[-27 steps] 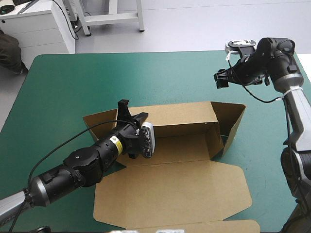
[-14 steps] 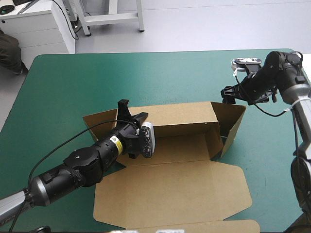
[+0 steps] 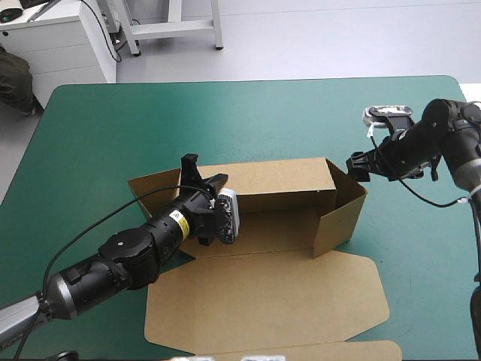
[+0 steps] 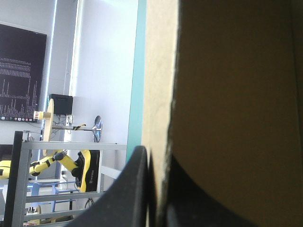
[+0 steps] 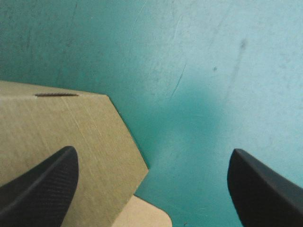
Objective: Fold the box
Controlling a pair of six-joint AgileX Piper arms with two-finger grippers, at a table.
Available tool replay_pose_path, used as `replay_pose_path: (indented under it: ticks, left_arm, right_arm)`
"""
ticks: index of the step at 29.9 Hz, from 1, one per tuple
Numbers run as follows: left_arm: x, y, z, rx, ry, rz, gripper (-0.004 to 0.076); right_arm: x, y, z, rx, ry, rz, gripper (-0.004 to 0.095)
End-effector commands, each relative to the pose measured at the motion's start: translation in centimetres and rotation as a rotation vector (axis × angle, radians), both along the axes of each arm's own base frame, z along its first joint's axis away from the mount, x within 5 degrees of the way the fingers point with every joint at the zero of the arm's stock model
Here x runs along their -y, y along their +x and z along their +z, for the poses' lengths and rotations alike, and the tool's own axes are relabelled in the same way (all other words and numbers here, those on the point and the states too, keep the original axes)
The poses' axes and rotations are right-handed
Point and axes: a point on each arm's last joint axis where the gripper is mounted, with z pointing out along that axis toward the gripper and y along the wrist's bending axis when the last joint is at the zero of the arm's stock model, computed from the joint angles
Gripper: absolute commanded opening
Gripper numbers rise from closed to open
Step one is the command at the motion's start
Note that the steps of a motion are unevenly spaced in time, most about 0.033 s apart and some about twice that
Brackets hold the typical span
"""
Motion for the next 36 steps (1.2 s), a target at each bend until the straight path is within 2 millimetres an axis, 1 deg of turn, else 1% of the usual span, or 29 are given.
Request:
replay_pose_path:
  ticks: [1, 4, 8, 14, 20, 29, 33, 36]
  left_arm:
    - [-0.3, 0.0, 0.9, -0.012, -0.052, 0.046, 0.0016]
    - [-0.3, 0.0, 1.0, -0.018, -0.066, 0.050, 0.0016]
    - [-0.3, 0.0, 1.0, -0.018, -0.066, 0.050, 0.0016]
    - [-0.3, 0.0, 1.0, -0.018, -0.066, 0.050, 0.0016]
    - [-0.3, 0.0, 1.0, -0.018, -0.066, 0.050, 0.0016]
    - [-0.3, 0.0, 1.0, -0.018, -0.066, 0.050, 0.0016]
    - [-0.3, 0.0, 1.0, -0.018, -0.066, 0.050, 0.0016]
    - [-0.3, 0.0, 1.0, -0.018, -0.066, 0.050, 0.0016]
  right_arm:
    - [-0.4, -2.5, 1.5, 0.044, 0.061, 0.061, 0.0795]
    - [-0.7, -3.6, 1.4, 0.056, 0.091, 0.102, 0.0795]
    - [-1.0, -4.8, 1.4, 0.137, 0.117, 0.149, 0.0795]
    - [-1.1, -6.3, 0.6, 0.232, 0.112, 0.207, 0.0795]
    - [-1.4, -7.5, -0.5, 0.237, 0.132, 0.243, 0.0795]
    - [-2.2, -8.2, -2.3, 0.198, 0.234, 0.300, 0.0795]
    - [-2.4, -8.1, -2.1, 0.225, 0.251, 0.320, 0.0795]
    - [-3.0, -7.8, -1.6, 0.296, 0.296, 0.338, 0.0795]
